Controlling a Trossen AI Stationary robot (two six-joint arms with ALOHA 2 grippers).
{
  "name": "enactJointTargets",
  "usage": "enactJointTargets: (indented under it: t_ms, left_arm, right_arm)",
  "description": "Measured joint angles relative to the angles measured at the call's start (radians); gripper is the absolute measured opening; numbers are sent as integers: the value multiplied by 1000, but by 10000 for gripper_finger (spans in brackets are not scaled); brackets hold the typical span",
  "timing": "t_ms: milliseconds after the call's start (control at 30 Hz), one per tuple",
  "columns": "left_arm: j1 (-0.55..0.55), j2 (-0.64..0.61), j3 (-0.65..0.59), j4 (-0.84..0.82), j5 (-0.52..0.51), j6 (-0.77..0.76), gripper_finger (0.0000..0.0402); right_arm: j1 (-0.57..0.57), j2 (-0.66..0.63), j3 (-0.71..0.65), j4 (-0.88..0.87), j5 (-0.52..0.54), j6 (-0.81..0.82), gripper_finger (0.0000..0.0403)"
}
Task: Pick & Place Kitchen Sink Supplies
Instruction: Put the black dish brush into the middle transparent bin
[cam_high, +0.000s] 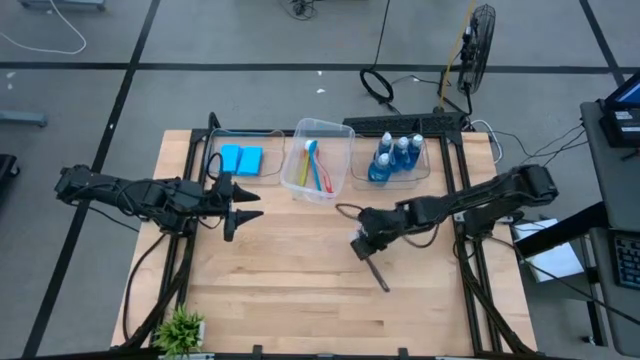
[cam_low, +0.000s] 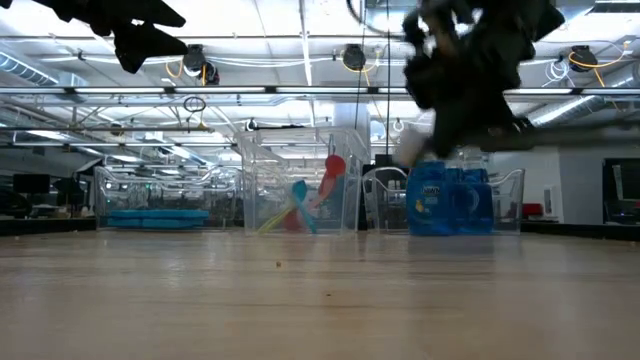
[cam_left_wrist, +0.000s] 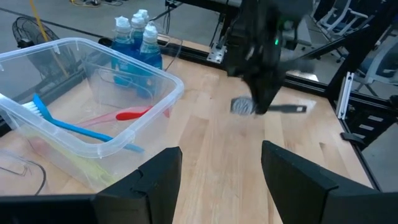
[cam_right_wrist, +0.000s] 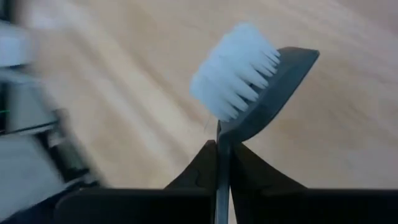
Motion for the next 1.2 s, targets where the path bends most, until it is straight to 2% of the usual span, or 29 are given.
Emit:
enactJointTargets:
  t_ms: [200,467,567,833,900,1200]
  left_arm:
    - [0,0,0,-1,0,0,223]
    - [0,0,0,0,0,0,223]
    - [0,0,0,0,0,0,223]
    - [0,0,0,0,0,-1,223]
    - [0,0,0,0,0,-1,223]
    - [0,0,0,1,-1,-4,223]
  right_arm:
    - [-50,-151,0,200,-10,-203,9]
    - [-112,-286,0,519,-141,-540,9]
    - [-131,-307,0,628,-184,-601,9]
    - [-191,-320,1,889,-181,-687,9]
    - [-209,-321,1,941,-138,-712,9]
    - [-290,-320,1,973,243,-746,9]
